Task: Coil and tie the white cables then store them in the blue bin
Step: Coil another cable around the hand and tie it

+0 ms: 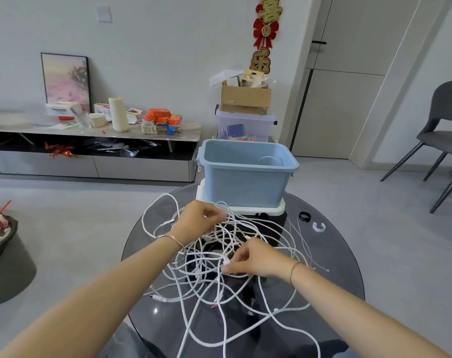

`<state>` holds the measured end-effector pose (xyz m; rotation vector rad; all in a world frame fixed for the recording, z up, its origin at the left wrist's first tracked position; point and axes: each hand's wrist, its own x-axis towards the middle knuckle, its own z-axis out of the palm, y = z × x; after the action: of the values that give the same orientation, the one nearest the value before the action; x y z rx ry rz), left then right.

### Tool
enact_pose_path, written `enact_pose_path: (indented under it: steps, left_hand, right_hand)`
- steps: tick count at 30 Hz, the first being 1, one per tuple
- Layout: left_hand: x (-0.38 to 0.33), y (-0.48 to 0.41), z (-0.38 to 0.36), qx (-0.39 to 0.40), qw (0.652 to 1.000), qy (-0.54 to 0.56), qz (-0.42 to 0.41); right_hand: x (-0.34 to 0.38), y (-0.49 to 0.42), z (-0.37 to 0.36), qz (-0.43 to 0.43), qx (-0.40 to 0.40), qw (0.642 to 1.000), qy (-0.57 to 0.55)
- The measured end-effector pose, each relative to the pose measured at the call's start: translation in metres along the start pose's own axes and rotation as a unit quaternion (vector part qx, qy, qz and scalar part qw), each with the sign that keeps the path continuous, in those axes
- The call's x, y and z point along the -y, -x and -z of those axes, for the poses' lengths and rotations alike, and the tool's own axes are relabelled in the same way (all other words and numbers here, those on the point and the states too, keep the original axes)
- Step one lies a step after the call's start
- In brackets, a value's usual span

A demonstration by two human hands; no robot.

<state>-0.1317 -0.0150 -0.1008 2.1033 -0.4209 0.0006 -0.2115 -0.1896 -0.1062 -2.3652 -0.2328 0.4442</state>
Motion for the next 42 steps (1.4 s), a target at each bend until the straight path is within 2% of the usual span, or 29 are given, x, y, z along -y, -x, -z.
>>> enact_pose_path:
  steps: [2, 4, 6, 9, 12, 15, 19, 23, 25, 28, 29, 31, 32, 35, 39, 41, 42]
  left_hand:
    - [0.000, 0.000, 0.001, 0.000, 1.000, 0.002, 0.002]
    - [0.001, 0.000, 0.005, 0.023, 1.000, -0.010, -0.002]
    - [0.000, -0.001, 0.010, 0.059, 0.998, -0.020, -0.017]
    - [-0.018, -0.006, 0.024, 0.070, 0.996, 0.006, -0.047]
    - [-0.050, -0.011, 0.044, 0.125, 0.990, 0.068, -0.026]
    - [-0.082, -0.020, 0.068, 0.171, 0.979, 0.109, -0.024]
    - [-0.131, -0.039, 0.108, 0.178, 0.972, 0.153, -0.029]
    - [-0.184, -0.058, 0.144, 0.138, 0.960, 0.233, -0.075]
    - [-0.205, -0.064, 0.154, 0.105, 0.943, 0.299, -0.101]
    - [-0.232, -0.070, 0.167, 0.043, 0.924, 0.354, -0.137]
    - [-0.236, -0.072, 0.170, 0.015, 0.918, 0.370, -0.143]
    - [-0.240, -0.075, 0.176, -0.028, 0.909, 0.389, -0.146]
    - [-0.240, -0.076, 0.179, -0.040, 0.912, 0.385, -0.137]
    - [-0.224, -0.075, 0.178, -0.063, 0.950, 0.298, -0.069]
    - [-0.202, -0.076, 0.170, -0.118, 0.981, 0.153, 0.019]
    - [-0.197, -0.073, 0.166, -0.146, 0.987, 0.059, -0.041]
    - [-0.197, -0.070, 0.165, -0.127, 0.988, 0.019, -0.088]
  right_hand:
    - [0.000, -0.001, -0.006, 0.008, 0.012, 1.000, 0.013]
    - [0.001, -0.002, -0.003, 0.012, -0.019, 1.000, 0.010]
    - [0.005, -0.003, 0.007, 0.034, -0.090, 0.995, -0.008]
    - [0.020, -0.002, 0.035, 0.090, -0.196, 0.974, -0.063]
    - [0.043, -0.008, 0.068, 0.140, -0.260, 0.951, -0.095]
    - [0.069, -0.017, 0.096, 0.179, -0.282, 0.934, -0.127]
    - [0.109, -0.022, 0.132, 0.204, -0.292, 0.912, -0.202]
    - [0.156, -0.023, 0.160, 0.223, -0.274, 0.875, -0.332]
    - [0.173, -0.021, 0.162, 0.225, -0.213, 0.880, -0.360]
    - [0.187, -0.014, 0.155, 0.242, -0.132, 0.908, -0.316]
    - [0.189, -0.013, 0.152, 0.250, -0.134, 0.908, -0.309]
    - [0.192, -0.009, 0.152, 0.264, -0.201, 0.893, -0.303]
    - [0.192, -0.007, 0.156, 0.268, -0.248, 0.884, -0.291]
    - [0.190, -0.001, 0.177, 0.268, -0.360, 0.866, -0.221]
    - [0.190, 0.008, 0.202, 0.252, -0.400, 0.877, -0.092]
    - [0.191, 0.009, 0.210, 0.242, -0.380, 0.891, -0.053]
    - [0.192, 0.010, 0.213, 0.243, -0.371, 0.896, -0.036]
